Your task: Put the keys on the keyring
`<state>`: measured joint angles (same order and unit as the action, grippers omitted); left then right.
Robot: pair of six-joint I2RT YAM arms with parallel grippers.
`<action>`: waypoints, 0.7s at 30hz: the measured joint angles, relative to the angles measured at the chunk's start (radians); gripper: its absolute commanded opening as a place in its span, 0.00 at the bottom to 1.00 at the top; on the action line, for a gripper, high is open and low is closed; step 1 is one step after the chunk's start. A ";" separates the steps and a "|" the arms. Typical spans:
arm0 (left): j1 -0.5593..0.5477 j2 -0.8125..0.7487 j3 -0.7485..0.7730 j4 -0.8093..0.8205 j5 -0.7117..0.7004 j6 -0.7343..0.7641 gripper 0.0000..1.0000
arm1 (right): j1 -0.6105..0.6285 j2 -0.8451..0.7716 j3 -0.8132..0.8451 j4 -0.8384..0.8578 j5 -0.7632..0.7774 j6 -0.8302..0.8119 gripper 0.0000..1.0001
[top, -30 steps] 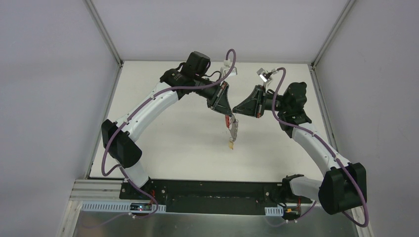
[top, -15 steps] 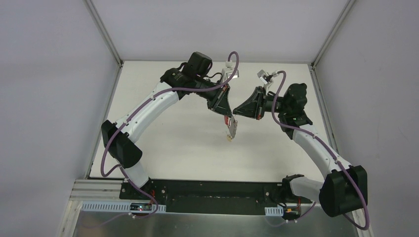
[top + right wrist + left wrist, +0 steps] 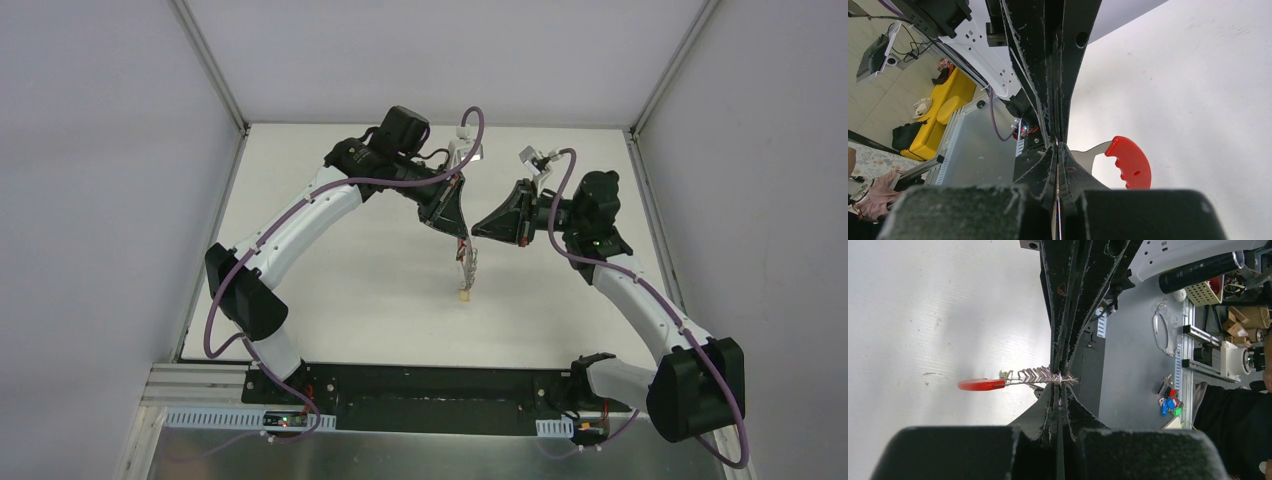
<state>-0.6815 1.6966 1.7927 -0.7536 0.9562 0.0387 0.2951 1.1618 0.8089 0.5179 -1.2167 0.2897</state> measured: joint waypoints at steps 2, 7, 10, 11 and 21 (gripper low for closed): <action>0.000 0.000 0.000 -0.005 -0.001 0.001 0.00 | 0.002 0.000 -0.003 -0.003 -0.001 -0.005 0.00; 0.000 0.000 0.000 -0.012 -0.006 0.003 0.00 | 0.004 -0.002 -0.007 -0.009 -0.002 -0.017 0.02; 0.000 0.000 0.002 -0.016 -0.007 0.006 0.00 | 0.004 -0.003 -0.008 -0.011 -0.003 -0.019 0.12; 0.000 0.000 0.003 -0.021 -0.007 0.009 0.00 | 0.004 -0.003 -0.008 -0.012 -0.004 -0.021 0.16; -0.007 0.000 0.017 -0.152 -0.044 0.105 0.00 | 0.001 -0.004 0.002 -0.095 -0.003 -0.039 0.42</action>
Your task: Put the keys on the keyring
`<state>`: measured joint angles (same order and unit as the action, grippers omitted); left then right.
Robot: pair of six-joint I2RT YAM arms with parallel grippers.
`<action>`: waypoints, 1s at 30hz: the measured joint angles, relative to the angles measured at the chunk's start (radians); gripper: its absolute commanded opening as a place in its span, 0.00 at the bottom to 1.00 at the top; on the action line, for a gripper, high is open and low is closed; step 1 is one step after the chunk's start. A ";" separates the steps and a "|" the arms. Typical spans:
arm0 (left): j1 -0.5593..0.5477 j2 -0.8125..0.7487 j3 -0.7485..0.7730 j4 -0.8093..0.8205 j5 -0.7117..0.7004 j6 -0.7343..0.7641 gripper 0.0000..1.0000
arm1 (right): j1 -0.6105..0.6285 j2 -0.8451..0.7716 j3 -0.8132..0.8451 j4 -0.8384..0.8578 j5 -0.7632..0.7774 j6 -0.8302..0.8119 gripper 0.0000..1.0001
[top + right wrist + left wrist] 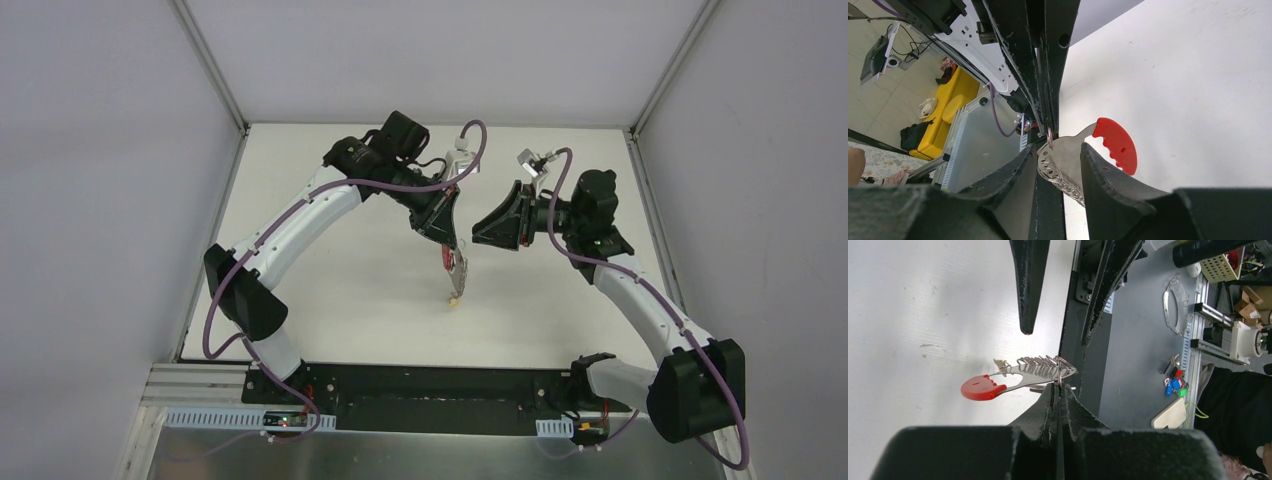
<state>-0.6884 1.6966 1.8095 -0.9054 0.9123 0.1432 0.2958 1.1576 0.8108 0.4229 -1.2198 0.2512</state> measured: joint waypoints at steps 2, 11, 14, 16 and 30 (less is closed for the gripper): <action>-0.006 0.000 0.001 -0.018 -0.005 0.010 0.00 | 0.004 0.000 0.006 -0.011 0.000 -0.005 0.44; -0.021 0.009 0.030 -0.046 -0.007 0.029 0.00 | 0.048 0.013 0.027 -0.077 0.008 -0.060 0.37; -0.026 0.017 0.036 -0.047 -0.006 0.029 0.00 | 0.063 0.026 0.027 -0.089 0.008 -0.070 0.34; -0.027 0.021 0.036 -0.049 -0.007 0.029 0.00 | 0.071 0.032 0.027 -0.091 0.008 -0.075 0.30; -0.032 0.038 0.038 -0.056 -0.023 0.030 0.00 | 0.089 0.035 0.027 -0.099 0.002 -0.092 0.00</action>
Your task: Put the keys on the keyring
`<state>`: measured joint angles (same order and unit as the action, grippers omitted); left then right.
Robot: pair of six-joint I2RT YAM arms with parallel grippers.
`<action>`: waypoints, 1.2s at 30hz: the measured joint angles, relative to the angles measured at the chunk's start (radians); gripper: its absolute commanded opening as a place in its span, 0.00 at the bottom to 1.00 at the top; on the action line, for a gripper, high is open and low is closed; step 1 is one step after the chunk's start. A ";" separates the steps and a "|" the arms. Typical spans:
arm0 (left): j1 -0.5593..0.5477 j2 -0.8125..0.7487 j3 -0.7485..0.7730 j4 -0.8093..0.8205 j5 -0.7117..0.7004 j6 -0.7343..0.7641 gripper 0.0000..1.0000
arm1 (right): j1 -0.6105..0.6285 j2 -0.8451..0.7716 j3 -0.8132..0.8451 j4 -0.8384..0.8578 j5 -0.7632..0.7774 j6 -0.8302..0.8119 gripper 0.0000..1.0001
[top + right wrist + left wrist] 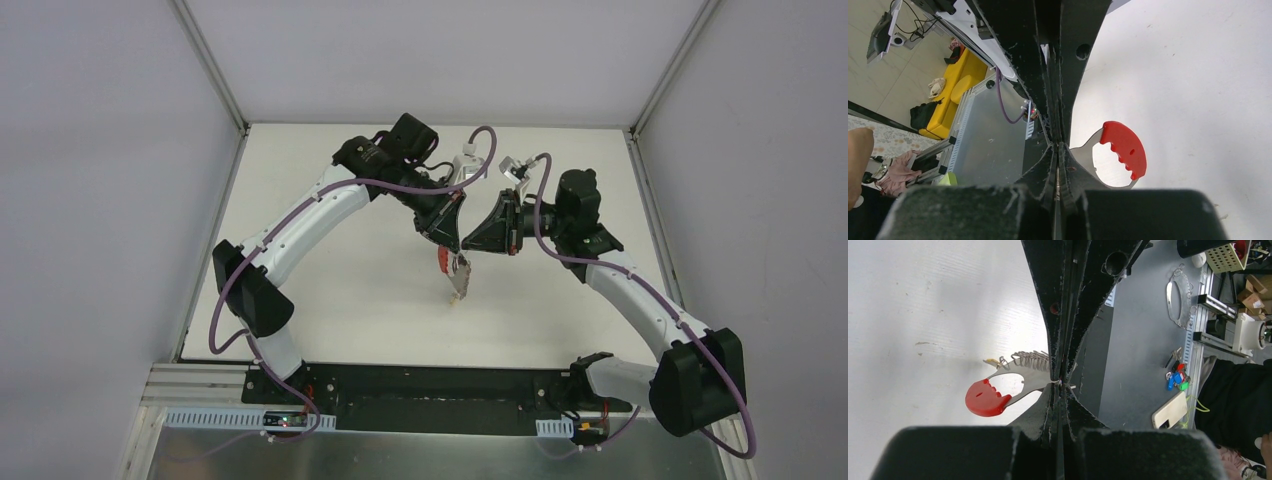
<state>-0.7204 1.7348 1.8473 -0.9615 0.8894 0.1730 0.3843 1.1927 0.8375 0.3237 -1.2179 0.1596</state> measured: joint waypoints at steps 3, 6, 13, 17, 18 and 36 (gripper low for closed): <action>0.000 0.000 0.000 -0.002 -0.006 0.000 0.00 | 0.000 0.000 0.000 -0.003 0.000 -0.008 0.00; 0.000 0.001 0.002 -0.002 -0.010 0.000 0.01 | 0.000 0.000 0.008 -0.019 0.000 -0.022 0.00; 0.003 -0.008 -0.017 0.046 -0.007 -0.008 0.19 | -0.014 0.000 0.023 -0.037 0.004 -0.027 0.00; 0.009 -0.036 -0.069 0.094 0.005 -0.025 0.21 | -0.030 -0.001 0.023 -0.021 0.005 0.003 0.00; 0.012 -0.039 -0.074 0.098 0.008 -0.026 0.21 | -0.034 -0.001 0.023 -0.014 0.006 0.012 0.00; 0.023 -0.066 -0.111 0.165 0.036 -0.065 0.01 | -0.059 -0.004 0.023 0.056 0.005 0.095 0.00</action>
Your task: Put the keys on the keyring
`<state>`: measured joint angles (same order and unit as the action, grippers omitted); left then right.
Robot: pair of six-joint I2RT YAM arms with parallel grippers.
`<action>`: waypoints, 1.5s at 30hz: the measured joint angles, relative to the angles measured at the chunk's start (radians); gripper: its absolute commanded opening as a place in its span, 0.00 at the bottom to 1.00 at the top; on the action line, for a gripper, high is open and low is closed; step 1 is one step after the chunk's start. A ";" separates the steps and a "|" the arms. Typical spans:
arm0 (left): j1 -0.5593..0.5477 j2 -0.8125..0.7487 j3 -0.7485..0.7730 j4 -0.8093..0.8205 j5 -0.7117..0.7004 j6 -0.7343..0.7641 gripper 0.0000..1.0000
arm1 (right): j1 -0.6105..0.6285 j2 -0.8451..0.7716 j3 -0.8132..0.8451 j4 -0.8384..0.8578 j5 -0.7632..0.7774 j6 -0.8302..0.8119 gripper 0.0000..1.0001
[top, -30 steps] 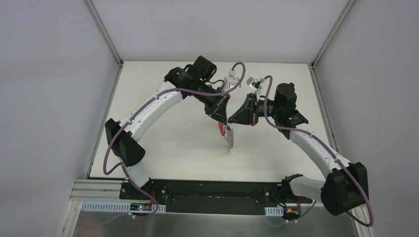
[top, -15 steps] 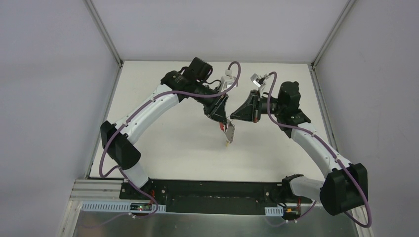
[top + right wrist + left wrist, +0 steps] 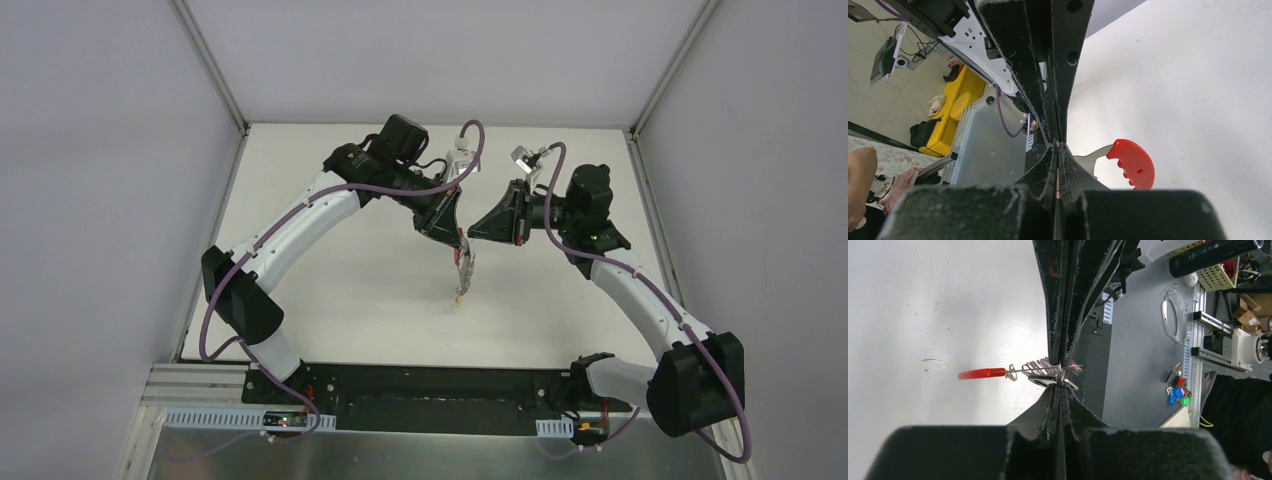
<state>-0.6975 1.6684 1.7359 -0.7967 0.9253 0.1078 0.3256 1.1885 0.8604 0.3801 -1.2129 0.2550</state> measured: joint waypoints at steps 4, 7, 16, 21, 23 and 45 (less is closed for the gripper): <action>0.005 0.000 0.000 0.007 0.010 -0.008 0.00 | -0.002 -0.006 0.000 0.015 0.000 0.014 0.00; 0.006 0.000 0.000 0.010 0.017 -0.013 0.00 | -0.002 -0.007 -0.001 0.035 0.000 0.028 0.00; 0.006 0.018 0.000 0.033 0.044 -0.042 0.00 | -0.010 -0.008 -0.013 0.088 -0.005 0.071 0.00; 0.006 0.032 0.000 0.034 0.055 -0.050 0.00 | -0.014 -0.007 -0.026 0.103 -0.005 0.087 0.00; 0.008 0.033 0.000 0.035 0.060 -0.053 0.00 | -0.014 -0.007 -0.028 0.109 -0.005 0.090 0.00; 0.026 0.032 0.023 0.044 0.060 -0.053 0.26 | -0.028 -0.008 -0.041 0.147 -0.005 0.097 0.00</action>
<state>-0.6720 1.7008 1.7592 -0.7528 0.9848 0.0551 0.2977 1.1809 0.8196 0.5274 -1.2175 0.3515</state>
